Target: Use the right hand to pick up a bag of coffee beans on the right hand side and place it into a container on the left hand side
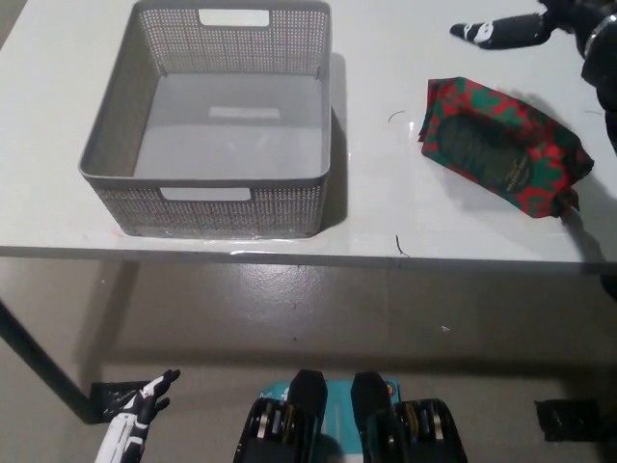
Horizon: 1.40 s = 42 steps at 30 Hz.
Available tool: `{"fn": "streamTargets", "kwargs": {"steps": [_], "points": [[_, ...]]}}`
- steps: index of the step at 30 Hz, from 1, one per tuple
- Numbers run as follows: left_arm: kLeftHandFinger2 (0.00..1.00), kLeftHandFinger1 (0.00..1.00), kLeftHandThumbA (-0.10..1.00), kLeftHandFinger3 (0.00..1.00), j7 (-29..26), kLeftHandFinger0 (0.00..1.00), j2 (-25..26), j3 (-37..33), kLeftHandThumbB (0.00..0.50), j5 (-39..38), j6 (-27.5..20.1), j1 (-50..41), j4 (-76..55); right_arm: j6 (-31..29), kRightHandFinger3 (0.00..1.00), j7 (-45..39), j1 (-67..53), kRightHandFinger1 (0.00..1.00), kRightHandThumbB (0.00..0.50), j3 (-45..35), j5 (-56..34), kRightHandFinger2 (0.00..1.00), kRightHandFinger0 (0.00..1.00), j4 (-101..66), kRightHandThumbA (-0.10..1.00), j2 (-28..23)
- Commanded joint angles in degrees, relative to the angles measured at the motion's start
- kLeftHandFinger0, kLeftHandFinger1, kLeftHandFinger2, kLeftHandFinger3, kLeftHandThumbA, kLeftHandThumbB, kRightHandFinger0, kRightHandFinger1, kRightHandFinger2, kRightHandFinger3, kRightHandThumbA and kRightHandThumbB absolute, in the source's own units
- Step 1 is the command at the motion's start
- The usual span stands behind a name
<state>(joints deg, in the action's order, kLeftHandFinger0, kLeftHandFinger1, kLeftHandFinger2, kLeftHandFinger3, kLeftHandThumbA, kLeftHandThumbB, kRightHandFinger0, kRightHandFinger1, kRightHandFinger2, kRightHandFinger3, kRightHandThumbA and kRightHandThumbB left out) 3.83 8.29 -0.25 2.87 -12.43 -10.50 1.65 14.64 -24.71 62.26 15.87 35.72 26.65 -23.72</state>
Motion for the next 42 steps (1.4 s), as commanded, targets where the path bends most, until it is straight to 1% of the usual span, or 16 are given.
{"fn": "streamTargets", "kwargs": {"steps": [1,5,6,8,10,14,19,21,23,27,28,31,34,36,38,42], "points": [[1.0,1.0,1.0,1.0,0.3,1.0,1.1,0.3,0.408,0.3,-1.8,-0.2,-2.3,1.1,1.0,-3.7,2.2,1.0,0.5,-0.3,-3.7,1.0,1.0,0.7,0.75,-0.2],[1.0,1.0,1.0,1.0,0.5,1.0,1.4,0.2,0.431,0.3,-2.0,0.1,-1.9,2.7,1.0,-6.1,1.5,1.0,0.5,-0.6,-5.7,1.0,1.0,0.8,0.71,0.0],[1.0,1.0,1.0,1.0,0.5,1.0,1.4,0.2,0.436,0.2,-1.8,0.1,-1.9,2.0,1.0,-6.3,1.2,1.0,0.5,-0.8,-6.4,1.0,1.0,1.1,0.7,0.1],[1.0,1.0,1.0,1.0,0.4,1.0,1.3,0.2,0.434,0.2,-1.2,0.0,-2.4,-0.4,1.0,-5.8,1.0,1.0,0.5,-0.7,-7.2,1.0,1.0,2.7,0.73,0.1],[1.0,1.0,1.0,1.0,0.3,1.0,1.2,0.1,0.439,0.5,-1.3,0.2,-2.3,-0.6,1.0,-6.0,1.2,1.0,0.5,-0.2,-7.2,1.0,1.0,4.1,0.74,0.1],[1.0,1.0,1.0,1.0,0.4,1.0,1.1,0.2,0.452,0.0,-1.4,0.1,-2.3,-1.1,1.0,-5.9,1.2,1.0,0.5,0.2,-7.7,1.0,1.0,5.6,0.7,0.2],[1.0,1.0,1.0,1.0,0.3,1.0,1.4,0.3,0.442,0.3,-1.7,0.6,-2.4,-1.7,1.0,-6.1,2.5,1.0,0.5,1.7,-6.7,1.0,1.0,7.3,0.72,-1.0],[1.0,1.0,1.0,1.0,0.3,1.0,1.4,0.3,0.453,0.3,-1.6,0.6,-2.4,-2.0,1.0,-6.0,2.6,1.0,0.5,2.5,-5.9,1.0,1.0,7.5,0.7,-1.7],[1.0,1.0,1.0,1.0,0.4,1.0,1.3,0.2,0.453,0.2,-1.4,0.4,-3.0,-1.3,1.0,-7.0,3.0,1.0,0.5,4.2,-4.2,1.0,1.0,6.8,0.72,-2.6],[1.0,1.0,1.0,1.0,-0.2,1.0,1.2,0.1,0.472,1.5,-2.0,0.3,-2.5,-1.7,1.0,-7.4,3.7,1.0,0.5,6.1,-3.8,1.0,1.0,7.6,0.71,-3.7],[1.0,1.0,1.0,1.0,-0.1,1.0,1.2,0.1,0.473,1.5,-2.0,0.2,-2.5,-1.8,1.0,-7.9,4.0,1.0,0.5,7.2,-2.8,1.0,1.0,7.5,0.72,-4.3],[1.0,1.0,1.0,1.0,0.0,1.0,1.2,0.1,0.462,1.3,-2.1,0.1,-2.6,-1.6,1.0,-8.4,4.5,1.0,0.5,8.1,-2.9,1.0,1.0,8.4,0.68,-4.9],[1.0,1.0,1.0,1.0,0.3,1.0,1.2,0.0,0.477,1.0,-2.2,0.1,-2.5,-2.7,1.0,-7.8,4.8,1.0,0.5,8.9,-3.0,1.0,1.0,9.9,0.71,-5.3],[1.0,1.0,1.0,1.0,0.3,1.0,1.2,0.0,0.474,1.2,-2.0,0.1,-2.7,-2.3,1.0,-7.9,5.0,1.0,0.5,9.3,-2.7,1.0,1.0,10.2,0.7,-5.4],[1.0,1.0,1.0,1.0,0.3,1.0,1.4,-0.1,0.454,1.5,-2.2,0.1,-2.5,-1.9,1.0,-8.1,4.9,1.0,0.5,9.6,-2.4,1.0,1.0,10.1,0.7,-5.6],[1.0,1.0,1.0,1.0,0.4,1.0,1.3,-0.1,0.465,1.2,-1.7,0.3,-2.3,-1.6,1.0,-8.5,3.9,1.0,0.5,9.4,-2.7,1.0,1.0,9.1,0.69,-6.0]]}}
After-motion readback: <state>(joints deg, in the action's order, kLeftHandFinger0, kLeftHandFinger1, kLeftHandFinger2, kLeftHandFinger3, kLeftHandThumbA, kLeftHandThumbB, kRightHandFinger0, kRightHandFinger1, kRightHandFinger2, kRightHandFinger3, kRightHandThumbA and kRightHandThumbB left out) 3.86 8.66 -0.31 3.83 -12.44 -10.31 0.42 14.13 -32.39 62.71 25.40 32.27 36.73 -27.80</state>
